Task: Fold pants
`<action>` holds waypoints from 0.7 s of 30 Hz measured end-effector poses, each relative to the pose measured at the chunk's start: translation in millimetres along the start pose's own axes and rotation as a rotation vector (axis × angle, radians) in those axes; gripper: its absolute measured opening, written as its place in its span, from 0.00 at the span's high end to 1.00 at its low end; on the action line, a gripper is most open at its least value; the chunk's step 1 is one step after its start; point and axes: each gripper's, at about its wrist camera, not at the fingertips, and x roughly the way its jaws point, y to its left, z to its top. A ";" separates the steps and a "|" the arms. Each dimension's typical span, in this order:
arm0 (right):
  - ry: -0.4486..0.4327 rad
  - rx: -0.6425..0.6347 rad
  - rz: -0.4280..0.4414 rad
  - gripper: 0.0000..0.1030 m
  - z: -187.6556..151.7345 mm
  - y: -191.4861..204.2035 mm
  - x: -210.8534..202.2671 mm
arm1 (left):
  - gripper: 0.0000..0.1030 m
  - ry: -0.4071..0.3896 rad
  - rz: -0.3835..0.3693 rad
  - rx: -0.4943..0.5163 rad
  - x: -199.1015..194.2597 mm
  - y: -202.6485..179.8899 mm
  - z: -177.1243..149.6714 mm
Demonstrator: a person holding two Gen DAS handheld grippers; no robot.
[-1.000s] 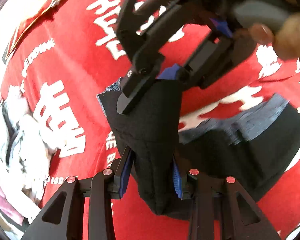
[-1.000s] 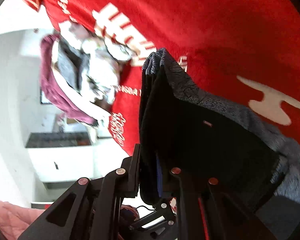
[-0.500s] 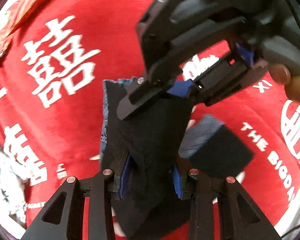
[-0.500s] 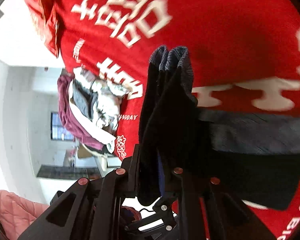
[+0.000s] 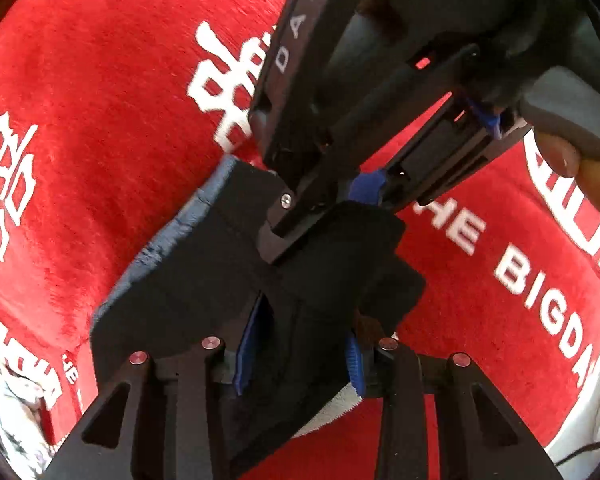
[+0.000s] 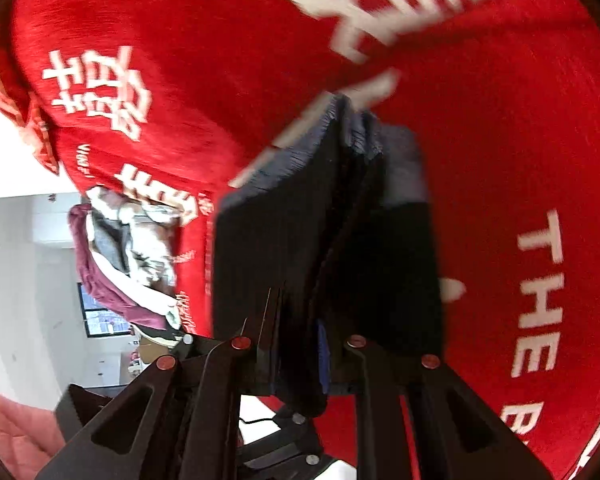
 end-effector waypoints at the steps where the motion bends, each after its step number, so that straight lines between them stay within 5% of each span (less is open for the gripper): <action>1: -0.001 0.019 0.002 0.82 -1.6 -10.3 3.5 | 0.63 -0.002 0.004 0.009 1.2 -1.4 -0.5; 5: -0.019 0.052 -0.002 0.78 -4.7 -29.8 4.2 | 0.55 0.020 -0.015 0.021 1.1 0.1 -1.0; 9: -0.029 0.061 -0.019 0.77 -7.1 -28.5 0.9 | 0.28 0.039 -0.087 -0.037 -11.8 24.4 -7.9; 14: -0.037 0.015 -0.167 0.75 -12.1 -12.4 -3.9 | 0.28 0.036 -0.124 -0.095 -35.4 54.4 -24.9; 21: -0.057 -0.106 -0.424 0.67 -26.1 9.4 -0.5 | 0.28 0.213 -0.199 -0.398 -14.5 116.2 -51.4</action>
